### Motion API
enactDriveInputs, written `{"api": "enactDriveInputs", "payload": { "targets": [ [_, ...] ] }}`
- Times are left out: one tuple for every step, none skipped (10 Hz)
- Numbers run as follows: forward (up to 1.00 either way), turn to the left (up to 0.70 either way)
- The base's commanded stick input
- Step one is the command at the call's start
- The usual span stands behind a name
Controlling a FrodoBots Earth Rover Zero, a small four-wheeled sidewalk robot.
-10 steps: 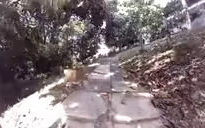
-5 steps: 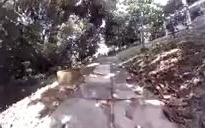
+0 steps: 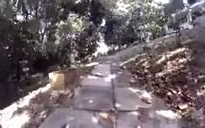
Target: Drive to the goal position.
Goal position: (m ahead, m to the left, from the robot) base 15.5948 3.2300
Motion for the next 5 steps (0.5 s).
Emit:
{"api": "enactDriveInputs", "payload": {
  "targets": [
    [0.7,0.0],
    [0.7,0.0],
    [0.7,0.0],
    [0.7,0.0],
    [0.7,0.0]
  ]
}}
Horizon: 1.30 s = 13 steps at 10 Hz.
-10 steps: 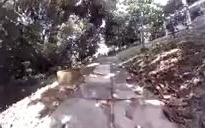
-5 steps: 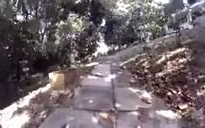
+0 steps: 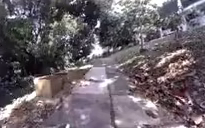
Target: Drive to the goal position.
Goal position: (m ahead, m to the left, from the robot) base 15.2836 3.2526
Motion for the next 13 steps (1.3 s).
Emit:
{"api": "enactDriveInputs", "payload": {
  "targets": [
    [0.7,0.0],
    [0.7,0.0],
    [0.7,0.0],
    [0.7,0.0],
    [0.7,0.0],
    [0.7,0.0],
    [0.7,0.0],
    [0.7,0.0],
    [0.7,0.0],
    [0.7,0.0],
    [0.7,0.0],
    [0.7,0.0],
    [0.7,0.0]
  ]
}}
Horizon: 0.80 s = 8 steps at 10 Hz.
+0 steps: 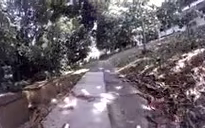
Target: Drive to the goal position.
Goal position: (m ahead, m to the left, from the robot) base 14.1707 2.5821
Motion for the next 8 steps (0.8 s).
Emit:
{"api": "enactDriveInputs", "payload": {
  "targets": [
    [0.7,0.0],
    [0.7,0.0],
    [0.7,0.0],
    [0.7,0.0],
    [0.7,0.0],
    [0.7,0.0],
    [0.7,0.0],
    [0.7,0.0]
  ]
}}
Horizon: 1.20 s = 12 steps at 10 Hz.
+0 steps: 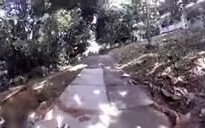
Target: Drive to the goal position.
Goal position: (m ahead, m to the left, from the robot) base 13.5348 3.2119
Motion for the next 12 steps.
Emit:
{"api": "enactDriveInputs", "payload": {
  "targets": [
    [0.7,0.0],
    [0.7,0.0],
    [0.7,0.0],
    [0.7,0.0],
    [0.7,0.0],
    [0.7,0.0],
    [0.7,0.0],
    [0.7,0.0],
    [0.7,0.0],
    [0.7,0.0],
    [0.7,0.0],
    [0.7,0.0]
  ]
}}
